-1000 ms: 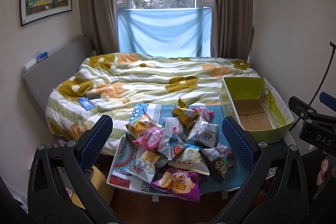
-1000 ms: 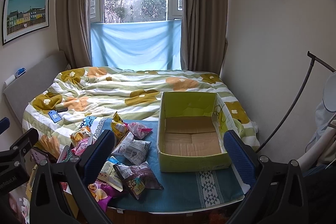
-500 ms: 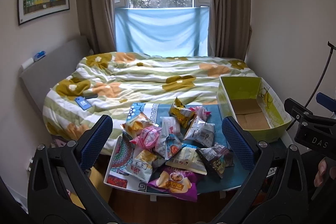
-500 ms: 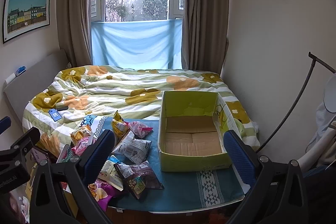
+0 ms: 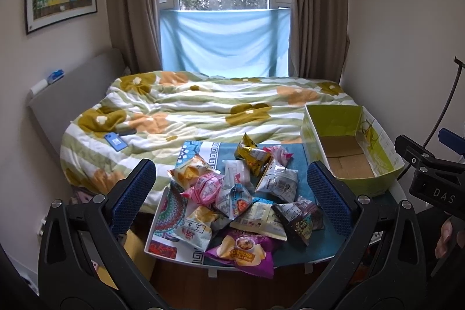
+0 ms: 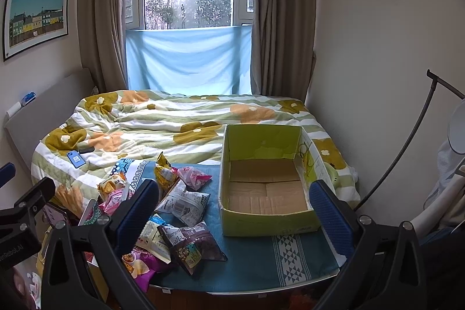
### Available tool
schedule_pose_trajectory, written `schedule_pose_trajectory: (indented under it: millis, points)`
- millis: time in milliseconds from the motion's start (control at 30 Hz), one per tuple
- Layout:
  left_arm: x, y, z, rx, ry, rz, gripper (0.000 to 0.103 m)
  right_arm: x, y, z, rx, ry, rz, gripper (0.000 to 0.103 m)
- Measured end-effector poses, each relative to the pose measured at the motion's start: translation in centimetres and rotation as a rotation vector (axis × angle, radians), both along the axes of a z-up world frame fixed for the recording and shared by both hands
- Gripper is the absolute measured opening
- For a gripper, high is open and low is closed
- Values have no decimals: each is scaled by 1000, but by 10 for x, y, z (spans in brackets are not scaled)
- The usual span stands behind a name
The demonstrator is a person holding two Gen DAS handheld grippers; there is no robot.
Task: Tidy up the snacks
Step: 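Grasp a white-blue snack bag with the left gripper while the right grasps a brown bag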
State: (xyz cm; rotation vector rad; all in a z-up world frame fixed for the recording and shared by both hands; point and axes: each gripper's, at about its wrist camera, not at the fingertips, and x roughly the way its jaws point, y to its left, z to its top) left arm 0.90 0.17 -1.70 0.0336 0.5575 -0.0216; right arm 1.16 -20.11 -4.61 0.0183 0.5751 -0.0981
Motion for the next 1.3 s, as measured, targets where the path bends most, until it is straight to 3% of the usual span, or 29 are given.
schedule_pose_trajectory:
  millis: [333, 500, 700, 900, 1300]
  points:
    - [-2, 21, -3, -31, 58, 62, 103, 4, 4, -1, 17, 30, 59, 103]
    - [-1, 48, -42, -43, 137, 72, 103, 16, 14, -26, 66, 69, 171, 103]
    - [22, 86, -99, -59, 266, 20, 103, 26, 36, -69, 98, 148, 184, 103]
    - [60, 104, -136, -67, 351, -84, 103, 45, 57, -111, 118, 234, 124, 103]
    - [141, 53, -192, -90, 477, -361, 102, 83, 59, -180, 123, 350, -53, 103]
